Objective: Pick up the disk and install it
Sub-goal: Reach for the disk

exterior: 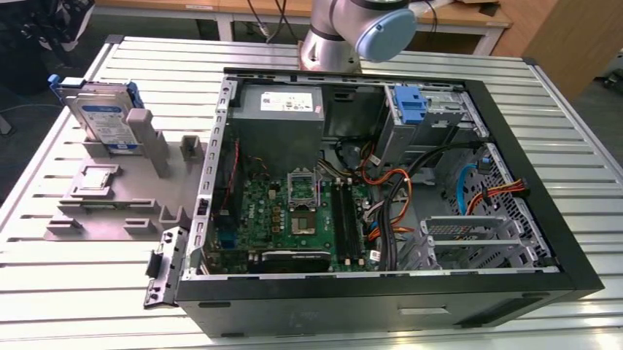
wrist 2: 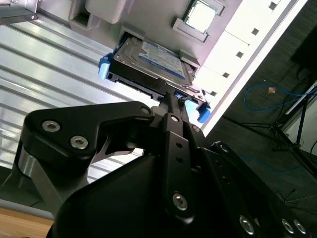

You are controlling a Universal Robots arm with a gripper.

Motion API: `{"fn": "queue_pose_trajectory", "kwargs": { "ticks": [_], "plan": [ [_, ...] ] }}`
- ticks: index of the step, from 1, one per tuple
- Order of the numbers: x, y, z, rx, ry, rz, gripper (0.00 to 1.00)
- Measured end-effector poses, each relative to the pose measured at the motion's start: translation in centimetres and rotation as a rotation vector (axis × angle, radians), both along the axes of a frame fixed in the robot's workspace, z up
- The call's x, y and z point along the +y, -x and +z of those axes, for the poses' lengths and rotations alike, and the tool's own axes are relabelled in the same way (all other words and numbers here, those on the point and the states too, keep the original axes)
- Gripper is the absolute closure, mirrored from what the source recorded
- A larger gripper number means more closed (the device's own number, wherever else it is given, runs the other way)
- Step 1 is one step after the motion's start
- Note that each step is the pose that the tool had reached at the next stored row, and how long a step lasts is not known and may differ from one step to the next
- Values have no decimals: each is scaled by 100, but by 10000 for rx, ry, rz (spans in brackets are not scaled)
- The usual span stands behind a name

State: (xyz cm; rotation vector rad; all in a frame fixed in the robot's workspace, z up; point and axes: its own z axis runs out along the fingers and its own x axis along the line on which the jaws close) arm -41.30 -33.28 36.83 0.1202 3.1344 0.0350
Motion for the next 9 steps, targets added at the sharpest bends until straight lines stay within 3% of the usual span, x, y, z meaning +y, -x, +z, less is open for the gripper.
{"fn": "queue_pose_trajectory", "kwargs": {
  "ticks": [6, 9],
  "plan": [
    [10, 102, -10, -2, 0, -1, 90],
    [10, 112, -12, -3, 0, 0, 90]
  ]
}}
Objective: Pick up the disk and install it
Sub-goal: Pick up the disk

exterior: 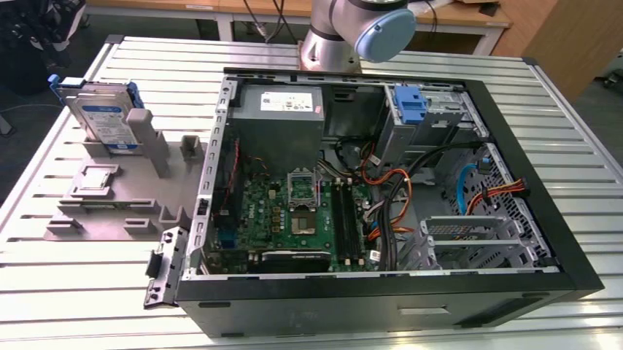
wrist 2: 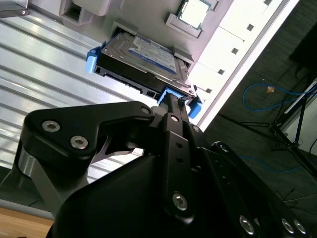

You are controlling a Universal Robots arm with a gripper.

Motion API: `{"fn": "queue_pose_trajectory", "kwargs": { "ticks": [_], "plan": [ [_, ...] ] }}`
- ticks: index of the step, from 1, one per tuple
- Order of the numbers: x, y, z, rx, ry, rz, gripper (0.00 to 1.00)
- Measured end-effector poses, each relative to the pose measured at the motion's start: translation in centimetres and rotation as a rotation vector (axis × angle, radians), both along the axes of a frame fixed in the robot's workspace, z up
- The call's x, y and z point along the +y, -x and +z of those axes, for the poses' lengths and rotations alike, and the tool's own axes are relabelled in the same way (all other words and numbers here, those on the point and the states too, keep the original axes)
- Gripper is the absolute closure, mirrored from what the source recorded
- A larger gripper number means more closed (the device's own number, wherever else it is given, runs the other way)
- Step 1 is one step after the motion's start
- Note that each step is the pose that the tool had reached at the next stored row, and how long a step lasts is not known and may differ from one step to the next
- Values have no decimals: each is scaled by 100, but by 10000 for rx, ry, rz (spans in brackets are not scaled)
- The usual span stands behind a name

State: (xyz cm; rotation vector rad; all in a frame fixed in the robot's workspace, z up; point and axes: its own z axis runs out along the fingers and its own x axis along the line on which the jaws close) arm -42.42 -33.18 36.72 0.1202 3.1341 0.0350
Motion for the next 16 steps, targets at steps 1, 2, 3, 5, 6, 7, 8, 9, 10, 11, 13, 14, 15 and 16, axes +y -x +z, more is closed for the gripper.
{"fn": "queue_pose_trajectory", "kwargs": {
  "ticks": [1, 2, 3, 5, 6, 7, 8, 9, 10, 11, 13, 14, 15, 16],
  "plan": [
    [0, 2, -1, 0, 0, 0, 90],
    [0, 2, -1, 0, 0, 0, 90],
    [0, 2, -1, 0, 0, 0, 90],
    [0, 3, -1, 1, 0, 0, 90],
    [0, 3, -1, 0, 0, 0, 90],
    [0, 3, -1, 0, 0, 0, 90],
    [0, 3, -1, 0, 0, 0, 90],
    [0, 3, -1, 0, 0, 0, 90],
    [0, 3, -1, 0, 0, 0, 90],
    [0, 4, -1, 0, 0, 0, 90],
    [0, 4, -1, 0, 0, 30, 90],
    [0, 4, -1, 1, 1, 143, 90],
    [0, 4, -1, 0, 0, 310, 90],
    [1, 4, -1, 0, 0, 490, 90]
  ]
}}
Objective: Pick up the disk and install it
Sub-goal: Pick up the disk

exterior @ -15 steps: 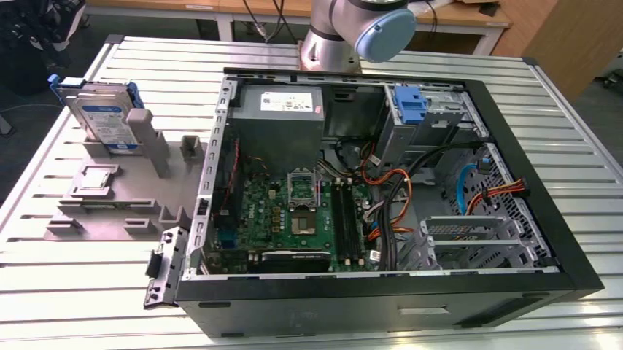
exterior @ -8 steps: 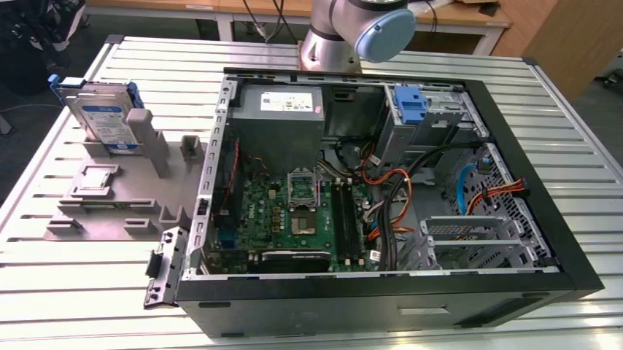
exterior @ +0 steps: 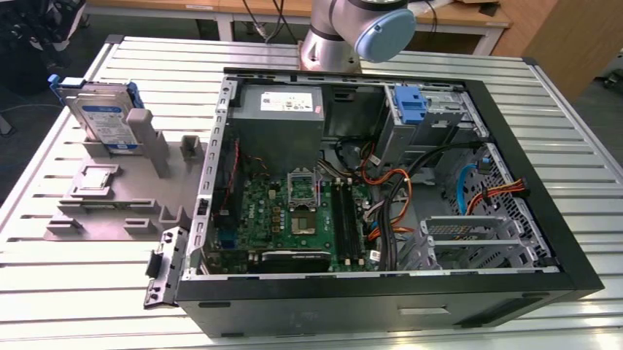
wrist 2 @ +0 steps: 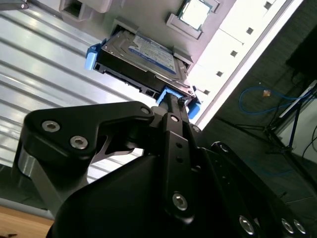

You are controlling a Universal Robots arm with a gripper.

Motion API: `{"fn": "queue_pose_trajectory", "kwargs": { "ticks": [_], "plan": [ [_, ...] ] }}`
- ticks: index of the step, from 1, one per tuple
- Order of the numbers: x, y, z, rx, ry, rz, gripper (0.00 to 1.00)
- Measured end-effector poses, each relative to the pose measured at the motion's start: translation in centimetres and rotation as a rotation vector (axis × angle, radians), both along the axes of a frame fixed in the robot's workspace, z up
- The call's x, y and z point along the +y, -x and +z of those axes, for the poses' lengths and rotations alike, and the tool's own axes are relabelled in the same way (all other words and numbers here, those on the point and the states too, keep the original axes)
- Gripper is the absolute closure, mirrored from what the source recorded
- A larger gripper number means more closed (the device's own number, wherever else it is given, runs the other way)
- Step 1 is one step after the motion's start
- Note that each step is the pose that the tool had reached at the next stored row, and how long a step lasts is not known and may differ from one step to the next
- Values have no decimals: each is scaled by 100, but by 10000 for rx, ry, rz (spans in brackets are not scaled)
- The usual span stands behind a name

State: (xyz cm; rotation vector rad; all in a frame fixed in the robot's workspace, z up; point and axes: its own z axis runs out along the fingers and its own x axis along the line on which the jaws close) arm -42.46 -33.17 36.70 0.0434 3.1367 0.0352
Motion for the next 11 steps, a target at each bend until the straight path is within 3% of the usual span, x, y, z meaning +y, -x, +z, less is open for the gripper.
{"fn": "queue_pose_trajectory", "kwargs": {
  "ticks": [11],
  "plan": [
    [0, -1, -4, 0, 0, 1937, 90]
  ]
}}
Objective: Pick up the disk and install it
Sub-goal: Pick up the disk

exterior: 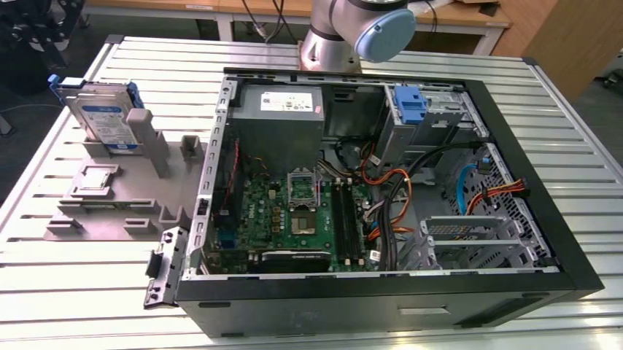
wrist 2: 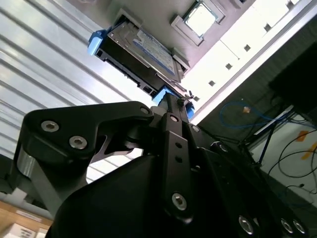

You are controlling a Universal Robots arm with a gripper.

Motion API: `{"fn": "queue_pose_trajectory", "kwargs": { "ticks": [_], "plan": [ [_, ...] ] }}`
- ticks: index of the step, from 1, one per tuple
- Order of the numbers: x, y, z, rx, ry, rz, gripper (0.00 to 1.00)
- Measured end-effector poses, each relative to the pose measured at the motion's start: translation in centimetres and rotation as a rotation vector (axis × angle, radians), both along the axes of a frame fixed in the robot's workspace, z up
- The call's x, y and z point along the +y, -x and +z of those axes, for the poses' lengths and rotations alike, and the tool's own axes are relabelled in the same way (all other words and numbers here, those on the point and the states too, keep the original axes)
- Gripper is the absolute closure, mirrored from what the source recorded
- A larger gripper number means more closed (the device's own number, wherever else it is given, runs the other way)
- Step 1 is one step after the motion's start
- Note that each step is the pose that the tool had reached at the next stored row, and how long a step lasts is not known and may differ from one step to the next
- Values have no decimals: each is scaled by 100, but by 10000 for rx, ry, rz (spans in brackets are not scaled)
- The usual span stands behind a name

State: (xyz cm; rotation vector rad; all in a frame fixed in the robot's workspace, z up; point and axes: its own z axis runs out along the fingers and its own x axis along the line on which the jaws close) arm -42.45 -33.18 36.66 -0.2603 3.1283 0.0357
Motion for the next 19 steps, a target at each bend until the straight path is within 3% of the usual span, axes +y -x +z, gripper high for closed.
{"fn": "queue_pose_trajectory", "kwargs": {
  "ticks": [19],
  "plan": [
    [0, 0, -7, 1, 0, 3356, 90]
  ]
}}
